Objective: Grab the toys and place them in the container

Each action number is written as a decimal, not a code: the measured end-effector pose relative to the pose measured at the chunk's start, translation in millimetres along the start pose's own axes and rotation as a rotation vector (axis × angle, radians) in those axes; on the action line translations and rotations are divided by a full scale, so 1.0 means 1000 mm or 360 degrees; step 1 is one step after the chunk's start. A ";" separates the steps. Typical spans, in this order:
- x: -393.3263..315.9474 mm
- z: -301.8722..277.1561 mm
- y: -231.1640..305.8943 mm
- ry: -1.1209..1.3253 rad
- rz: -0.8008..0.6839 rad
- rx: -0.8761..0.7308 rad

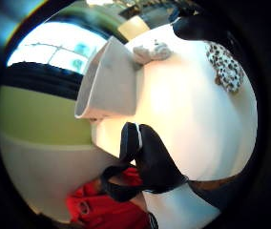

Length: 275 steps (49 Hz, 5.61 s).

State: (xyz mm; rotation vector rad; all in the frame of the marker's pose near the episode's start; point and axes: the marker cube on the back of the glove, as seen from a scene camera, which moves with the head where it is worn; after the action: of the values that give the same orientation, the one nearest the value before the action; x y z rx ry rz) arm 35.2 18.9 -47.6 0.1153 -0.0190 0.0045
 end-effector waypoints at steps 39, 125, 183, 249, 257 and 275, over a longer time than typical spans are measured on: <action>0.085 0.045 -0.102 0.0257 0.0242 -0.0045; 0.062 0.009 -0.181 0.0431 0.0206 0.0141; -0.317 -0.023 -0.202 0.0079 -0.0644 0.0022; -0.019 0.060 -0.145 0.0283 -0.0107 -0.0051; -0.048 0.099 -0.178 0.0269 -0.0158 -0.0066; -0.097 0.151 -0.243 0.0306 -0.0220 -0.0193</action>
State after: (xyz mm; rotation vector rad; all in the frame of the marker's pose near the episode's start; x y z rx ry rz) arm -62.8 -240.4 72.5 -0.0058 0.1806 -0.1233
